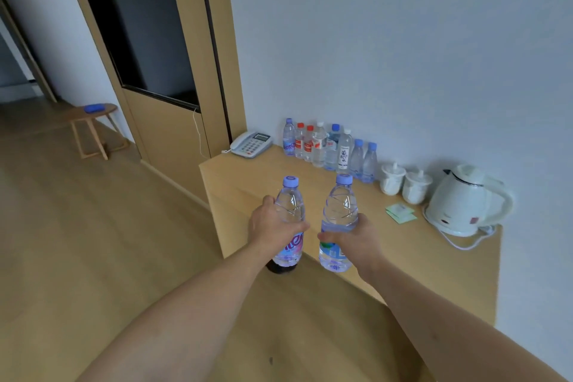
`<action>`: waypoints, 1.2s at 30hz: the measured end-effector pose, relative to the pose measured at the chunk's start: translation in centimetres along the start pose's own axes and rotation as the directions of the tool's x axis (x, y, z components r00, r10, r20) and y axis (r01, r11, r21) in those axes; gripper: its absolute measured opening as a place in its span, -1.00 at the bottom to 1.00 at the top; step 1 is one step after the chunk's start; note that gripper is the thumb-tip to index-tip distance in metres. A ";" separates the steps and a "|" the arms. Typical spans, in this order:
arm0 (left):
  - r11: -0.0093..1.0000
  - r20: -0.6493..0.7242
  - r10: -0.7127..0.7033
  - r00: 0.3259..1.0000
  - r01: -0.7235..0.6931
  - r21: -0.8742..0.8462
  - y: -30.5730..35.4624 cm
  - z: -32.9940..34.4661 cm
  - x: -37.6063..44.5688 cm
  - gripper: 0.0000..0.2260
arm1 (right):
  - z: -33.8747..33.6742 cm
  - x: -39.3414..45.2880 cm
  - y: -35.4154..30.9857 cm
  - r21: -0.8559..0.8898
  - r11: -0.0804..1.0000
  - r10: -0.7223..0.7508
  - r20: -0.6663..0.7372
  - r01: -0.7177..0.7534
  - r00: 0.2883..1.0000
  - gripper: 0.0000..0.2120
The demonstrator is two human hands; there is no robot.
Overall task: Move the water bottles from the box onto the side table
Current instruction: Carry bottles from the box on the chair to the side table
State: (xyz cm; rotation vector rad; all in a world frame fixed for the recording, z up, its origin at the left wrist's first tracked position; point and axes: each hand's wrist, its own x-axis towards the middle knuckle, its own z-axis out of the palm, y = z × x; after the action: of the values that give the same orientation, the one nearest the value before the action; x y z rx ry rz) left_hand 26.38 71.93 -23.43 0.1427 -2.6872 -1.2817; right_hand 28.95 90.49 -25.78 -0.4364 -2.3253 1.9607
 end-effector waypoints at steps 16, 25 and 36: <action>0.992 0.027 -0.122 0.992 0.121 0.025 -7.9 2.9 29.0 -0.32 | 14.8 27.0 -1.8 -0.114 0.990 0.092 0.074 -0.083 0.993 -0.42; 0.991 0.187 -0.100 0.977 0.081 0.108 -14.9 2.9 46.3 -0.33 | 25.2 37.9 -2.1 -0.123 0.978 0.155 -0.115 -0.168 0.981 -0.47; 0.994 0.307 -0.033 0.951 -0.002 0.112 -16.2 6.9 60.2 -0.27 | 30.1 48.5 -2.2 -0.108 0.960 0.233 -0.202 -0.258 0.951 -0.43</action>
State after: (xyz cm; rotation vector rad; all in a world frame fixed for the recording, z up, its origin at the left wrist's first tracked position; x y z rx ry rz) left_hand -33.76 57.71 -34.11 -0.0279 -3.0281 -1.2499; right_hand -24.86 73.94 -35.45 -0.9218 -2.3846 1.7700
